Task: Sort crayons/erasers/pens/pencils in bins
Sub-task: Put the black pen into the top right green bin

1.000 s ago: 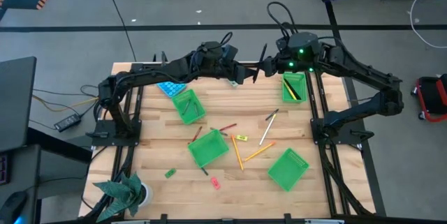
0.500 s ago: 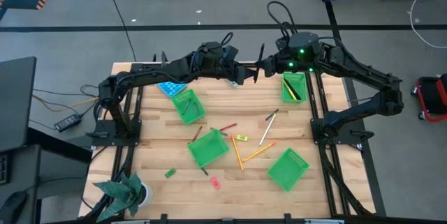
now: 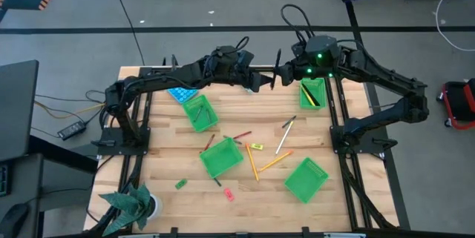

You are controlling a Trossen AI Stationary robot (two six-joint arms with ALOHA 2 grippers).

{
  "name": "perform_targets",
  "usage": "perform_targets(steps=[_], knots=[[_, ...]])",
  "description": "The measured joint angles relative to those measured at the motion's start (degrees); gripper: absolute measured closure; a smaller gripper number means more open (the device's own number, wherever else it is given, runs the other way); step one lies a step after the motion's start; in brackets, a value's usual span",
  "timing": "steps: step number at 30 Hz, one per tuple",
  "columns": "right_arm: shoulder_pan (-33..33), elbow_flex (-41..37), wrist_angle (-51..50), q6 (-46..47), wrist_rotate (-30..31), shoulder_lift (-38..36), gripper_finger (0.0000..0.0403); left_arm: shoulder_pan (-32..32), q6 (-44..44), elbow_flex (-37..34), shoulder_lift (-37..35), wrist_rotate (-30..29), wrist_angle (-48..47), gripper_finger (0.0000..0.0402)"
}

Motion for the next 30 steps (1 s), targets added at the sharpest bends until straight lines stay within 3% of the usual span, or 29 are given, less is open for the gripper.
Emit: perform_targets(steps=[8,15,23,30], knots=[[-3.3,-0.1,-13.7,-2.0,3.0,-0.8,0.0359,2.0,4.9,0.0,-1.4,-0.1,-10.0,0.0296],[-11.4,-0.7,-26.3,-8.3,3.7,0.6,0.0359,3.7,10.0,0.0,-3.5,-0.6,-14.4,0.0268],[-22.3,-11.7,-25.9,-16.8,1.2,2.6,0.0356,5.1,12.9,0.1,-5.0,-0.8,-15.1,0.0271],[-28.1,-24.7,-18.1,-20.6,-2.2,3.1,0.0356,4.8,15.7,0.0,-6.4,-0.7,-16.6,0.0280]])
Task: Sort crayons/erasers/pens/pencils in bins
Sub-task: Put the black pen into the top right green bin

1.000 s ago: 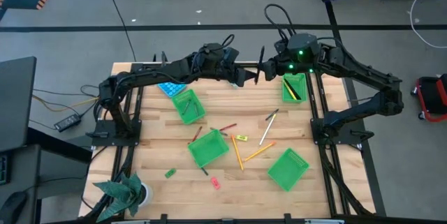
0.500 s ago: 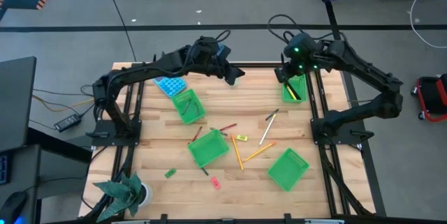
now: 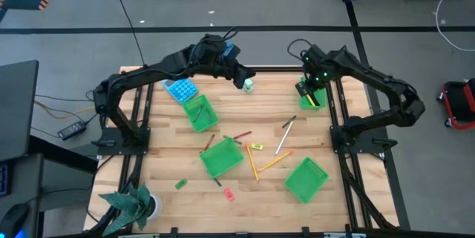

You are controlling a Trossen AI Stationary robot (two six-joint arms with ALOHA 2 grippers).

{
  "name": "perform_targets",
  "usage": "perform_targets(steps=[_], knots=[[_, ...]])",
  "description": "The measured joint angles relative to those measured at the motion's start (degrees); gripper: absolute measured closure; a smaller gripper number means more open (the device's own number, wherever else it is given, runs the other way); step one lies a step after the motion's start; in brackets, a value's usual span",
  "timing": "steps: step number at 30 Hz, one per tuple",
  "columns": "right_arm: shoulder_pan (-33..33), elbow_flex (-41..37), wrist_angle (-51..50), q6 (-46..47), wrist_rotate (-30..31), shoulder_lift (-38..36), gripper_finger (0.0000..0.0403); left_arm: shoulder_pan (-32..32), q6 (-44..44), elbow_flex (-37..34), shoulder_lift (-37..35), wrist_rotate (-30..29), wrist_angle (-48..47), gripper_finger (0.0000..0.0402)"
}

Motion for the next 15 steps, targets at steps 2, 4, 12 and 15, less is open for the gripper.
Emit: perform_targets(steps=[2,4,12,15], knots=[[-1.0,-2.2,2.0,-0.8,-0.2,0.0,0.0356,0.1,0.9,0.0,-0.1,0.0,-0.6,0.0279],[-1.9,-4.0,4.4,-1.8,-0.2,0.1,0.0356,0.2,1.7,0.0,-0.1,0.0,-0.6,0.0278],[-4.5,-8.8,11.4,-3.7,2.1,0.6,0.0356,0.8,6.2,0.0,-0.2,-0.1,-0.6,0.0285],[-5.5,-10.8,11.9,-4.1,2.4,0.6,0.0356,1.4,6.7,0.0,-0.2,0.0,-0.7,0.0284]])
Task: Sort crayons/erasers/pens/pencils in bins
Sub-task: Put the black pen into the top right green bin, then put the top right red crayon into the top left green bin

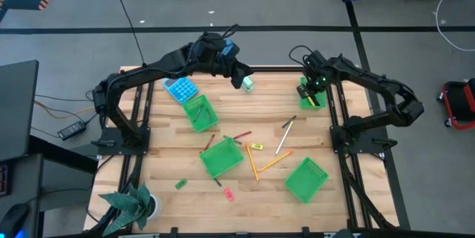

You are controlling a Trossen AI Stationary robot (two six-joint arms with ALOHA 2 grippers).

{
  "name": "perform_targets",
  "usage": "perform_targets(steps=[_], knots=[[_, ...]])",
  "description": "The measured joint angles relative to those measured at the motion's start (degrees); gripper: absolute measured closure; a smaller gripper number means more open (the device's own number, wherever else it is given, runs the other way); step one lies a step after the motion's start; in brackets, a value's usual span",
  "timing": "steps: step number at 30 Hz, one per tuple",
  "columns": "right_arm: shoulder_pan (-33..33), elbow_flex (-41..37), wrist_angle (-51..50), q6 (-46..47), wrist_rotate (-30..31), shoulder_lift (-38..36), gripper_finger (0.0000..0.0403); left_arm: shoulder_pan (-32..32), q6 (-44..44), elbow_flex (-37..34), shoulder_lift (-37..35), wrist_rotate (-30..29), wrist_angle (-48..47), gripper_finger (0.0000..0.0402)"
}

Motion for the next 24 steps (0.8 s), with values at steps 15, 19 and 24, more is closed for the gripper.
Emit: perform_targets(steps=[15,19,24], knots=[[-1.4,-3.7,4.6,0.6,0.1,0.0,0.0355,2.0,0.9,0.0,0.0,0.0,-1.5,0.0288],[-1.4,-3.7,4.6,0.5,0.1,0.0,0.0335,2.0,0.9,0.0,0.0,0.0,-2.5,0.0285],[-1.4,-3.7,4.6,0.9,0.1,0.0,0.0308,1.5,-1.6,0.0,0.0,0.0,-2.4,0.0290]])
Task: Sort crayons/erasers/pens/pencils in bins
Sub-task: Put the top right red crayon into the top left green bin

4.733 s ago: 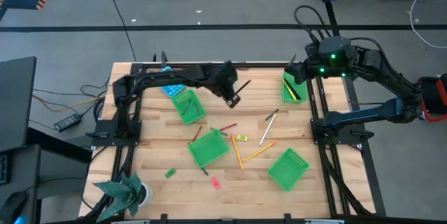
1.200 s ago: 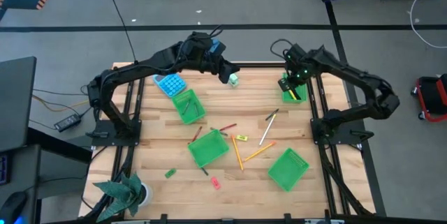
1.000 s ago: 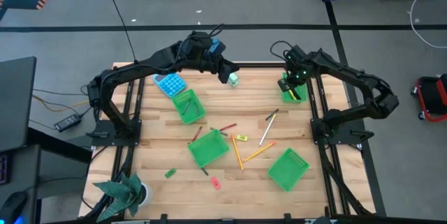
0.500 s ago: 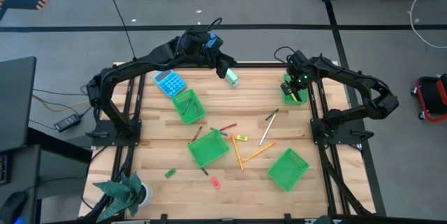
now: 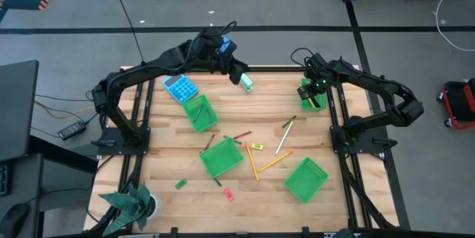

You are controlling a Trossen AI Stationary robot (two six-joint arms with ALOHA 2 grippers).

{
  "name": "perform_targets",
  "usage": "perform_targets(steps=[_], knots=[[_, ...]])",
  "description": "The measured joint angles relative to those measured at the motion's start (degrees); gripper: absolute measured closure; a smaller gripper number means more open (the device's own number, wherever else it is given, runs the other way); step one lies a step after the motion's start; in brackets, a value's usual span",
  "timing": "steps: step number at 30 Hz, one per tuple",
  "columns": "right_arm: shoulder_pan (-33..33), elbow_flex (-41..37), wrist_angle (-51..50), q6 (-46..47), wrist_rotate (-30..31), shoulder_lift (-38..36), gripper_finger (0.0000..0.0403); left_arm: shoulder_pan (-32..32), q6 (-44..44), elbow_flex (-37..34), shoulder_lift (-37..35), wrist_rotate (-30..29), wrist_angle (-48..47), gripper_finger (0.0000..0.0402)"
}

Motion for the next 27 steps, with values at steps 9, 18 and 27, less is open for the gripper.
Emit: perform_targets(steps=[9,18,27], knots=[[0.0,0.0,-0.7,1.3,-0.7,0.0,0.0300,-2.9,-0.8,0.0,0.0,0.0,-0.1,0.0291],[0.1,0.0,-2.4,4.4,-4.5,-5.7,0.0300,-4.8,-2.0,0.0,-1.8,-0.6,-1.6,0.0303],[3.6,0.0,-2.5,7.8,-11.4,-13.6,0.0299,-5.2,-1.8,0.0,-2.6,-1.8,-7.9,0.0313]])
